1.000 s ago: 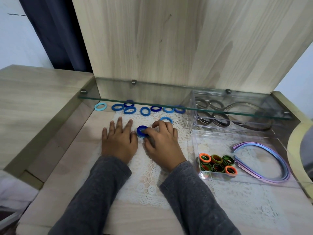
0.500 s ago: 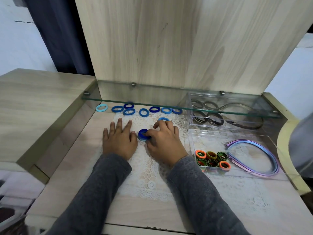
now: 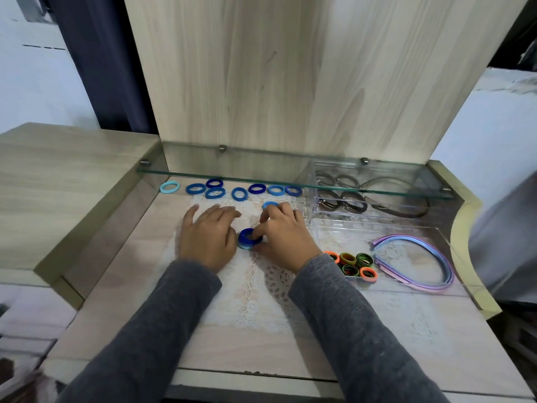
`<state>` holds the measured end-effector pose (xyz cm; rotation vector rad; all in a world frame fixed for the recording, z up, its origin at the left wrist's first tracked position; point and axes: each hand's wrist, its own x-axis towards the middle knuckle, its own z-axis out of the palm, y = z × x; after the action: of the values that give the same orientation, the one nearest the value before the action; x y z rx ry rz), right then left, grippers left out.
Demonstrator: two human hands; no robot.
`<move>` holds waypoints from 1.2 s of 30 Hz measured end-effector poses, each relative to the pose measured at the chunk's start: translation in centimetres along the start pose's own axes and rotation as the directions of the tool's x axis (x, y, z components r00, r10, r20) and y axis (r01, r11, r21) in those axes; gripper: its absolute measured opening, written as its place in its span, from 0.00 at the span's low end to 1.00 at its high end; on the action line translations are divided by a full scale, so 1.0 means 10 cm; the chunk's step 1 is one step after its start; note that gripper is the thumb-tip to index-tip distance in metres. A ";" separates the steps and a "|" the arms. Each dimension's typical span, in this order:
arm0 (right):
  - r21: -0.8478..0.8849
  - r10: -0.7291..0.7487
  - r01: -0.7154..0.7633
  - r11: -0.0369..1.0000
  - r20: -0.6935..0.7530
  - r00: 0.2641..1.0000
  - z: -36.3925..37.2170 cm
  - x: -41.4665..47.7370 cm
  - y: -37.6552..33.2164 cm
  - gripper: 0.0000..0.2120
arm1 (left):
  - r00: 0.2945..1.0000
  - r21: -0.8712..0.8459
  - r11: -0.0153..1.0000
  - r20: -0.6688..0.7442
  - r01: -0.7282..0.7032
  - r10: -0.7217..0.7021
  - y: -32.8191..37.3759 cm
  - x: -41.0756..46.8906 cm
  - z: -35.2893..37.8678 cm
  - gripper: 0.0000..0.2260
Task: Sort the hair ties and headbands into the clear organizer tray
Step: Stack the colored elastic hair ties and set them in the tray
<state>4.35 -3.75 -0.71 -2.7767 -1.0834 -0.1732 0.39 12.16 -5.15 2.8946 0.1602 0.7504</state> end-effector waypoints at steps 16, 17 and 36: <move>-0.109 -0.011 0.010 0.994 -0.008 1.000 -0.57 -0.33 0.47 0.12 | 0.987 -0.311 0.942 0.130 0.130 -0.093 0.70 -0.11 -0.33 0.20; -0.107 -0.006 0.007 0.994 0.004 1.000 -0.62 -0.35 0.53 0.12 | 0.986 -0.341 0.931 0.141 0.133 -0.089 0.75 -0.10 -0.32 0.20; -0.085 0.134 -0.123 0.989 0.141 0.981 -0.74 -0.65 1.20 0.13 | 0.991 -0.403 0.913 0.090 -0.059 0.103 1.23 -0.02 0.05 0.22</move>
<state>7.35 -18.15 4.27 -2.9565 -0.9417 0.0061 1.27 -0.01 -3.58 2.5510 -0.1163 0.5560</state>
